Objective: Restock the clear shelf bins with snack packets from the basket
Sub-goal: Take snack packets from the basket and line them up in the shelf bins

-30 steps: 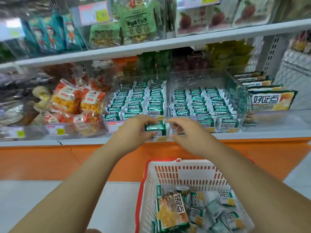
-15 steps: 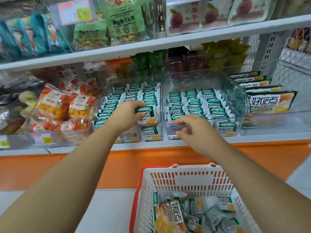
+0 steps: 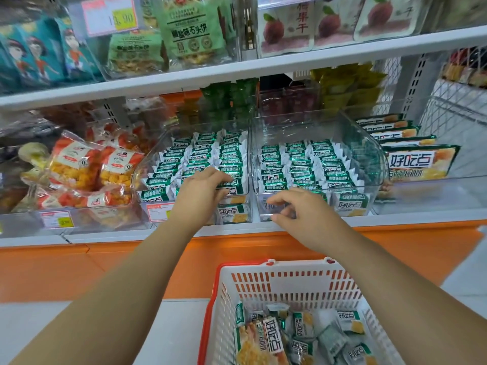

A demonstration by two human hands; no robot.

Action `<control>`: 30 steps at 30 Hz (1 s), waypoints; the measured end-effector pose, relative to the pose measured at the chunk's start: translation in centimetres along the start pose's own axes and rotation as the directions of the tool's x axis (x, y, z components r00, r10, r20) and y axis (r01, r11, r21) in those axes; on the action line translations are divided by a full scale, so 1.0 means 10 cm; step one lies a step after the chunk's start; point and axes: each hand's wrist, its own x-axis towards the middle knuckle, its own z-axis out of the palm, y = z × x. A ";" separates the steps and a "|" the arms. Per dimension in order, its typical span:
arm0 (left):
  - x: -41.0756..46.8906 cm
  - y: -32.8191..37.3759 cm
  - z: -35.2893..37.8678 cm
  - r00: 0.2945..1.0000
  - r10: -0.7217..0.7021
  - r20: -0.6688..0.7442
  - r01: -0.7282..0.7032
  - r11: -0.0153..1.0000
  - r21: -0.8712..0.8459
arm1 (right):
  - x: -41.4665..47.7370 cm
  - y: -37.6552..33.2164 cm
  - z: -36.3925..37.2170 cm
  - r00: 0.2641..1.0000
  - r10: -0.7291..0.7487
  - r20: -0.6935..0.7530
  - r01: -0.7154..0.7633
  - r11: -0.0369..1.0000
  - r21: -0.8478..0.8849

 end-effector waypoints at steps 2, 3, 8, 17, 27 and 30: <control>-0.03 0.00 0.04 0.997 0.051 -0.064 -0.044 0.993 0.112 | 0.00 0.00 0.01 1.000 0.007 0.013 -0.007 1.000 -0.009; -0.07 0.00 0.07 0.992 0.085 -0.093 -0.069 0.984 0.166 | 0.00 0.00 0.01 1.000 0.011 0.016 -0.011 1.000 -0.007; -0.30 0.02 0.24 0.989 0.146 -0.029 -0.125 0.922 0.367 | -0.01 0.01 0.03 1.000 0.013 0.019 -0.013 1.000 -0.002; -0.22 0.04 0.41 1.000 0.013 0.007 -0.015 0.962 0.274 | 0.00 0.04 0.05 0.999 0.037 0.038 -0.036 0.999 -0.024; -0.19 0.20 0.36 0.994 -0.003 0.107 -0.039 0.923 0.383 | 0.01 0.06 0.07 0.996 0.037 0.078 -0.031 0.997 -0.076; -0.19 0.25 0.27 0.983 -0.049 0.175 -0.025 0.917 0.397 | 0.00 0.02 0.06 0.995 0.038 0.089 -0.030 0.996 -0.089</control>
